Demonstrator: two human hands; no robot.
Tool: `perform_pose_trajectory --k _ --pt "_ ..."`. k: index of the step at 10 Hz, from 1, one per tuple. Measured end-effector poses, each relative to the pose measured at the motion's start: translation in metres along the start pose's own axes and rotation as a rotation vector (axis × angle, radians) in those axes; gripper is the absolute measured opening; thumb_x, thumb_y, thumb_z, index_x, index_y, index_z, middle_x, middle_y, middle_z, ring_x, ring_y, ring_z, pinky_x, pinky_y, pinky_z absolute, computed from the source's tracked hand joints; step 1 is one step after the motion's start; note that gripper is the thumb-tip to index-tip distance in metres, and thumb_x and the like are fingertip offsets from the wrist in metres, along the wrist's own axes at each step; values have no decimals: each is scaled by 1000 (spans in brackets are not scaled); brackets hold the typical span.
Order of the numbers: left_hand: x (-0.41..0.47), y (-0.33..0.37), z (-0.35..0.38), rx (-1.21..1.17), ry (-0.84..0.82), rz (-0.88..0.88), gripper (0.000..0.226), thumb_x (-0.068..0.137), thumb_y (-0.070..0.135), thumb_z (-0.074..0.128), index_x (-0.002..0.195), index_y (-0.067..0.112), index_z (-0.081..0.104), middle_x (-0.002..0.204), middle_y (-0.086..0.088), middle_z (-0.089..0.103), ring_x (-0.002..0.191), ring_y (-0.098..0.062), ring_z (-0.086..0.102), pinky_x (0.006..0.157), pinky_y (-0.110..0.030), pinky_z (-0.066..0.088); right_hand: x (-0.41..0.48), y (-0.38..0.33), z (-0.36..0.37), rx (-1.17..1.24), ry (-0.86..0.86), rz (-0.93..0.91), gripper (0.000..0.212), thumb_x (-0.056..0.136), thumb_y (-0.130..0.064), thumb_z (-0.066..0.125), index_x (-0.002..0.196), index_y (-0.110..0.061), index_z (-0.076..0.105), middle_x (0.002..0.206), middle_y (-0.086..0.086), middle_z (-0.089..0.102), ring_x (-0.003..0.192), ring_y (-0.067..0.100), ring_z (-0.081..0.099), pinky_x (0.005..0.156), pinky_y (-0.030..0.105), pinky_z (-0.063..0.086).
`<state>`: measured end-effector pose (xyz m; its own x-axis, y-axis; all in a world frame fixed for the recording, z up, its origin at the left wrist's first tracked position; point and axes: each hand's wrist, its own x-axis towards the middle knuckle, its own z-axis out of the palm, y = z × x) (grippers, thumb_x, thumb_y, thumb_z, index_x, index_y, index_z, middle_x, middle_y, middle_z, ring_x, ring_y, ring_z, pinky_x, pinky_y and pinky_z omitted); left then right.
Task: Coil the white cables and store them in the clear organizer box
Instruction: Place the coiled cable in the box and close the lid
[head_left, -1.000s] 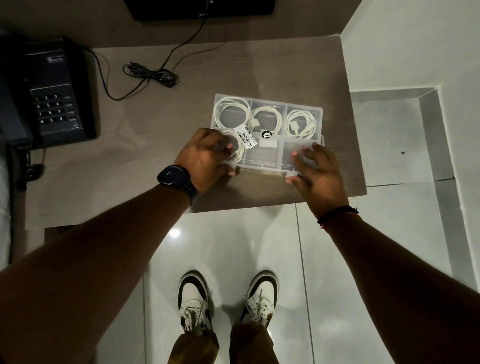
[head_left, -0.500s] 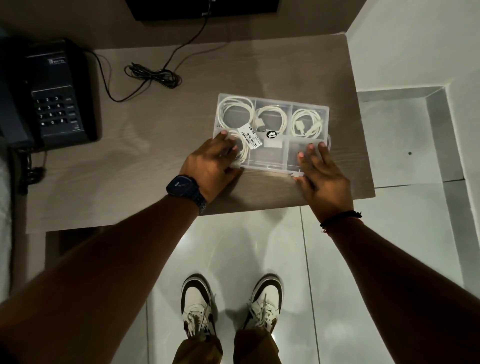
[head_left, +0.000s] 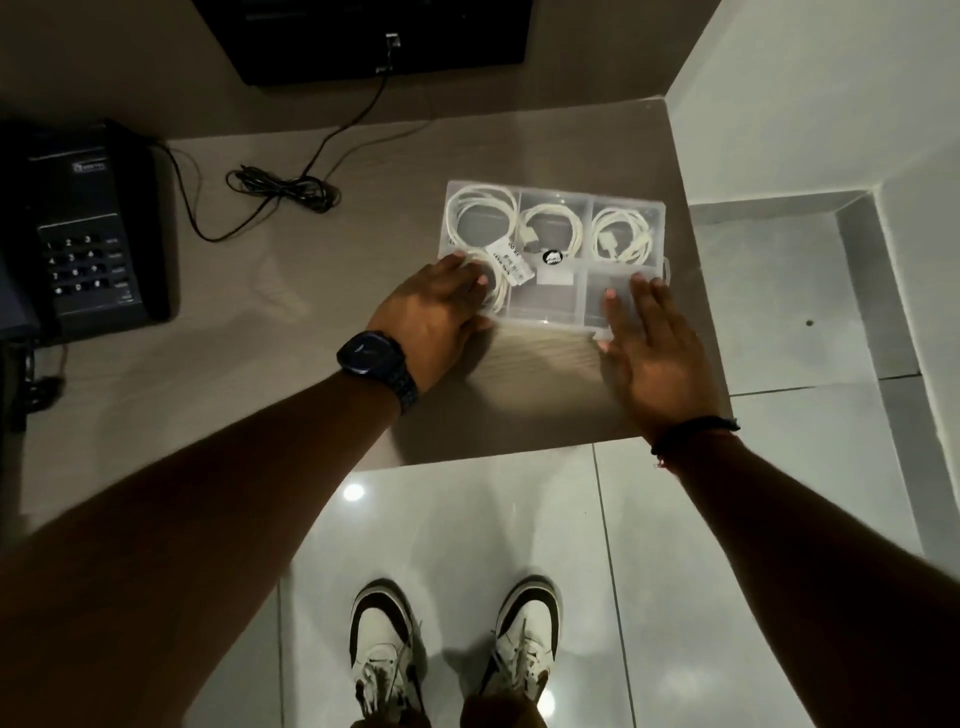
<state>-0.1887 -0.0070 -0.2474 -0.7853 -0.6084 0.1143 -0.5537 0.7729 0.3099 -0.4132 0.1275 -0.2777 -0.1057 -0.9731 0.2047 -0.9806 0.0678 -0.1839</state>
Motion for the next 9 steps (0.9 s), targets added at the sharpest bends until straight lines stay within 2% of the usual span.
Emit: perform_pose_trajectory --k 1,2,4,5,6,7,8,9 --pt "39 3 4 8 -55 -85 42 90 19 46 128 2 51 135 -18 53 129 -36 44 96 -48 46 33 30 -1 29 -150 37 58 93 -23 53 144 -5 32 151 26 26 141 42 21 113 51 26" --pt "75 -1 11 68 -101 -145 44 94 25 44 136 11 41 144 -9 44 137 -28 34 98 -47 45 69 58 -4 -49 -276 14 73 90 -35 53 148 -7 20 156 24 14 144 40 11 115 52 20" --pt "115 -10 11 117 -166 -190 44 94 24 43 136 10 39 143 -11 44 136 -30 34 98 -49 46 117 75 -6 -91 -350 4 95 80 -59 54 149 -8 13 158 21 7 146 36 5 118 50 15" --pt "117 -12 13 108 -178 -197 46 94 26 44 137 10 38 146 -10 40 138 -31 30 101 -50 43 120 74 -3 -117 -365 27 99 79 -63 52 149 -10 9 159 19 3 146 34 2 117 52 11" --pt "112 -10 14 90 -161 -200 58 90 39 47 141 14 30 151 -12 30 141 -34 22 111 -48 27 116 71 -5 -202 -321 6 100 78 -70 44 149 -11 5 159 16 5 146 33 3 116 54 8" --pt "103 -5 4 101 -140 -225 79 82 59 44 146 26 12 157 -12 11 143 -36 8 113 -49 10 118 60 -17 -254 -246 -4 99 79 -73 36 150 -13 3 159 16 8 146 33 6 116 54 7" --pt "93 -1 -19 87 -130 -261 86 79 63 46 146 30 5 158 -11 5 144 -35 7 114 -48 9 128 43 -38 -213 -205 -17 95 79 -71 36 150 -14 7 158 17 13 146 33 10 116 53 12" --pt "86 4 -61 115 -79 -283 84 79 61 47 146 27 9 158 -12 8 144 -34 9 115 -49 13 140 16 -70 -121 -159 5 86 81 -63 44 146 -11 23 150 20 34 138 36 31 109 50 32"
